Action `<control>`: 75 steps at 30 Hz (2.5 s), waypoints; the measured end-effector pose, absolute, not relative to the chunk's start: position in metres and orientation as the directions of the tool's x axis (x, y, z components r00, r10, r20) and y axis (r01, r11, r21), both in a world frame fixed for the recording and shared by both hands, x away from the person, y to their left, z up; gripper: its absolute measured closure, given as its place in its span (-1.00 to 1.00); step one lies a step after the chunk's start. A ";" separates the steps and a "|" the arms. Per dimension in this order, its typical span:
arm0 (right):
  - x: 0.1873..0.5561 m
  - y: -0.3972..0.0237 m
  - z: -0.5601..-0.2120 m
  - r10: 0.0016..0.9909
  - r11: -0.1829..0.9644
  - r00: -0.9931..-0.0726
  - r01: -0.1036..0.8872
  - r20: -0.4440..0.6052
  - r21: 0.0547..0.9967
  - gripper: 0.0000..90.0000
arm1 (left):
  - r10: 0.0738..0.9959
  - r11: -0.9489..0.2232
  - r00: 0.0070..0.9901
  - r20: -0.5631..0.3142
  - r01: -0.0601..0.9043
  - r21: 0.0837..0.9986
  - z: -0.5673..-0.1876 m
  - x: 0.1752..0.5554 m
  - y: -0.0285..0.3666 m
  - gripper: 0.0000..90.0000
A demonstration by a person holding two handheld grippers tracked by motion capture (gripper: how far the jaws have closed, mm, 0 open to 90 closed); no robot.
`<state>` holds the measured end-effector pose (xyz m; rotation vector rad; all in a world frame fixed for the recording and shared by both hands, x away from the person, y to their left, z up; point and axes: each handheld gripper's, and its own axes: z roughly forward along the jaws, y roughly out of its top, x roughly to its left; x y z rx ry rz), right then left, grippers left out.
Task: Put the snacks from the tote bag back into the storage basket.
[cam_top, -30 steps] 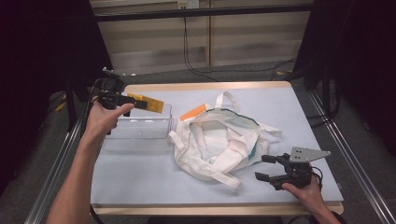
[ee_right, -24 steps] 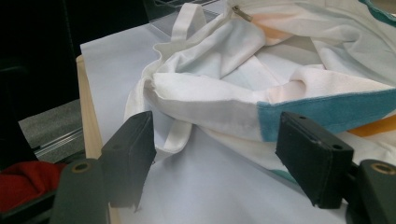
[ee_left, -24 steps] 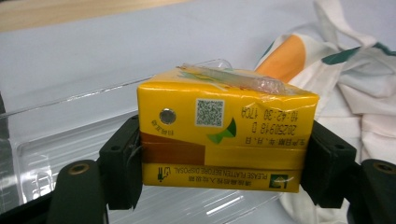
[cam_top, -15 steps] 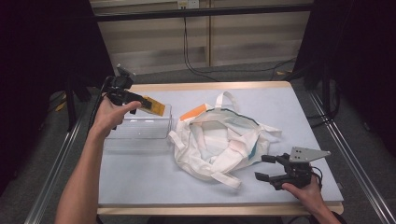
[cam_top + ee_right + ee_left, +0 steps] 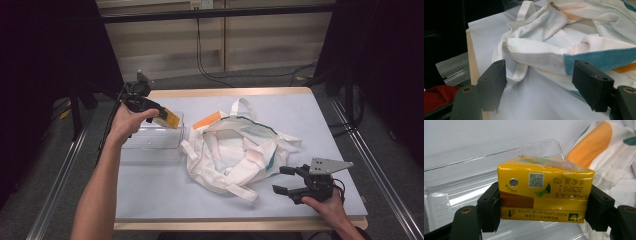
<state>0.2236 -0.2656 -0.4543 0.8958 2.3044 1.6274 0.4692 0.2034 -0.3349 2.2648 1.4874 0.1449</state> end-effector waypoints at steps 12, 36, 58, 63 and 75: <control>0.223 -0.265 -0.455 0.563 0.228 -0.806 0.367 0.185 0.902 -0.40 | 0.915 -0.309 0.379 -0.140 0.879 0.363 -0.347 0.479 0.192 -0.39; 0.224 -0.264 -0.455 0.553 0.240 -0.811 0.373 0.189 0.896 -0.41 | 0.956 -0.230 0.274 -0.101 0.920 0.316 -0.361 0.488 0.168 -0.38; 0.225 -0.263 -0.456 0.555 0.246 -0.810 0.375 0.188 0.894 -0.41 | 0.974 -0.113 0.171 -0.149 0.935 0.336 -0.372 0.495 0.166 -0.38; 0.225 -0.264 -0.456 0.553 0.246 -0.811 0.375 0.188 0.894 -0.41 | 0.971 -0.099 0.170 -0.170 0.928 0.359 -0.376 0.494 0.164 -0.39; 0.224 -0.263 -0.456 0.545 0.255 -0.817 0.375 0.188 0.891 -0.36 | 0.966 -0.118 0.199 -0.167 0.909 0.399 -0.384 0.495 0.156 -0.44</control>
